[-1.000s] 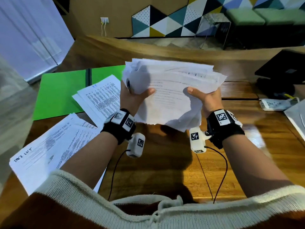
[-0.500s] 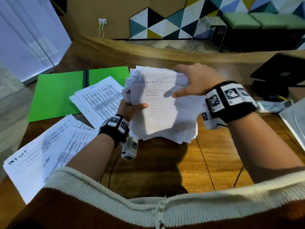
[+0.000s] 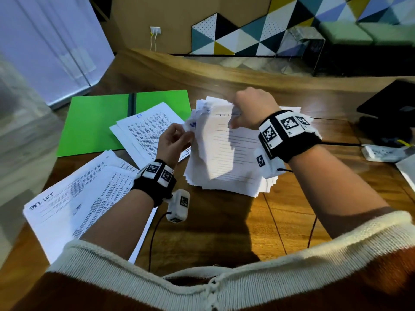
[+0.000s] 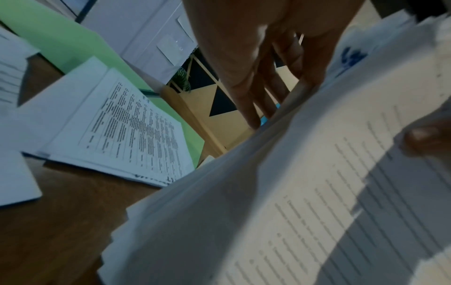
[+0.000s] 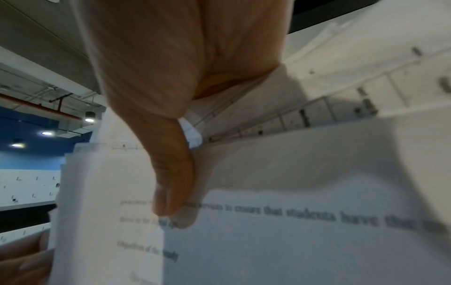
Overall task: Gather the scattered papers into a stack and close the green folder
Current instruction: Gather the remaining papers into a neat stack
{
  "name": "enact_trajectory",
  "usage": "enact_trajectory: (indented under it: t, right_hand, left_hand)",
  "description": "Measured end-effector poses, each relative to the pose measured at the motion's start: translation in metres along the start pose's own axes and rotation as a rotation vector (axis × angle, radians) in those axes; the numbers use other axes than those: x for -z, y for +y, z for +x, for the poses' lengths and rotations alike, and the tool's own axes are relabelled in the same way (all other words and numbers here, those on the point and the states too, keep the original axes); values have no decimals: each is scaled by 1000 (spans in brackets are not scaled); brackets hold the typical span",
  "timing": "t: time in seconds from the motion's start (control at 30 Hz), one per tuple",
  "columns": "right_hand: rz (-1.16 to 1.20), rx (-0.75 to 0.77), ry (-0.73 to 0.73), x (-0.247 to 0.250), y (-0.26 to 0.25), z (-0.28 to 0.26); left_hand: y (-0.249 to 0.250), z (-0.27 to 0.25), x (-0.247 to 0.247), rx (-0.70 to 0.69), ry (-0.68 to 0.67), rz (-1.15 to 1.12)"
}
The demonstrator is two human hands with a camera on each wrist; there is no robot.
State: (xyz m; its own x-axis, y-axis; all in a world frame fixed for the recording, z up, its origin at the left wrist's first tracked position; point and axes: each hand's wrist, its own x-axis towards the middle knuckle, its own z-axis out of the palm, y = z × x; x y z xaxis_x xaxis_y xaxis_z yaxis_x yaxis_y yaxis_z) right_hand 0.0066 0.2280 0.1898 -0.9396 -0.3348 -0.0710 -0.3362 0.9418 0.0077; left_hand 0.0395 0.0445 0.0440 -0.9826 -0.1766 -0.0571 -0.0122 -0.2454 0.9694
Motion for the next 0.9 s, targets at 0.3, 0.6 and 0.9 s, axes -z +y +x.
enact_trajectory:
  t: [0.3,0.6,0.9]
  right_hand:
    - [8,22,-18,4,-8,-6]
    - [406,-104,44,19,17,-6]
    - [996,-84,201,23,56,-16]
  left_hand:
    - [20,7,9,-140,-6,50]
    - [3,9,34,152,34,350]
    - [-19,-5,35,676,1,-134]
